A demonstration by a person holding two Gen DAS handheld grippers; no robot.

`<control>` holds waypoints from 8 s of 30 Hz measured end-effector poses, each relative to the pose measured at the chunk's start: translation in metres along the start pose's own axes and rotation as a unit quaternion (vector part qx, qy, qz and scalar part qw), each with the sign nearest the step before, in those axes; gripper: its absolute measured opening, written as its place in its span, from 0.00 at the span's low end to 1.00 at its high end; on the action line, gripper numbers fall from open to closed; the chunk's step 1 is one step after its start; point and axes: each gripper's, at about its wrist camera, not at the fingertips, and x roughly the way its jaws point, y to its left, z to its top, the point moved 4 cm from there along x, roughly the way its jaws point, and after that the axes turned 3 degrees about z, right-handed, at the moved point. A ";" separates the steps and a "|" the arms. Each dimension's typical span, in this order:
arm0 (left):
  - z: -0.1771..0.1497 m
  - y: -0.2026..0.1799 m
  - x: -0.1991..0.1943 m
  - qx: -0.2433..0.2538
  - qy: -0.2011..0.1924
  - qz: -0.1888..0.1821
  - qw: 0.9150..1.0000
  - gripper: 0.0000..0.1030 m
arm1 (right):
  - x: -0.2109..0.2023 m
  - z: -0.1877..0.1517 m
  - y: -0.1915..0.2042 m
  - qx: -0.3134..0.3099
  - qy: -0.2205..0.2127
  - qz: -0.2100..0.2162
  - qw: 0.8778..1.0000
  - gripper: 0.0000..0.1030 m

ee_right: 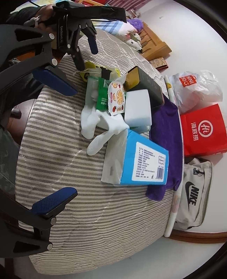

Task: Organize soft objects
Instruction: 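Move the right tool toward the white sponge block beside the tissue box, then close the right gripper on the white sponge block and lift it, then carry the white sponge block with the right gripper over the purple towel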

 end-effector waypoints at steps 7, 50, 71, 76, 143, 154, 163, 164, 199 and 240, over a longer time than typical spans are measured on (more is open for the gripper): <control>0.000 -0.001 0.008 0.008 -0.001 0.005 1.000 0.99 | 0.014 -0.003 -0.005 0.009 0.013 0.006 1.000 1.00; 0.015 0.053 0.013 -0.041 -0.054 0.046 0.997 0.70 | 0.018 0.023 0.019 -0.010 -0.016 0.029 0.999 0.98; 0.018 0.048 0.022 0.004 -0.082 0.054 0.995 0.88 | 0.070 0.109 0.063 -0.115 -0.061 0.057 0.990 0.77; 0.018 0.047 0.023 0.006 -0.083 0.053 0.995 0.89 | 0.075 0.104 0.073 -0.134 -0.047 0.073 0.987 0.53; 0.035 0.056 0.025 -0.093 -0.024 0.057 0.994 0.90 | -0.004 -0.037 -0.053 -0.025 -0.054 0.075 0.995 0.39; 0.035 0.057 0.021 -0.084 -0.043 0.075 0.993 0.65 | -0.002 -0.033 -0.062 -0.008 -0.059 0.081 0.995 0.39; 0.042 0.069 0.002 -0.099 -0.049 0.049 0.993 0.60 | -0.019 -0.018 -0.057 -0.023 -0.079 0.085 0.993 0.39; 0.043 0.070 0.000 -0.098 -0.050 0.051 0.993 0.60 | -0.022 -0.017 -0.056 -0.028 -0.084 0.084 0.993 0.39; 0.099 0.075 -0.038 -0.099 -0.108 -0.003 0.989 0.60 | -0.044 0.068 -0.040 -0.021 -0.134 0.081 0.987 0.39; 0.254 0.046 0.051 -0.043 -0.077 -0.003 0.996 0.60 | 0.057 0.229 -0.078 0.010 -0.139 0.007 0.990 0.39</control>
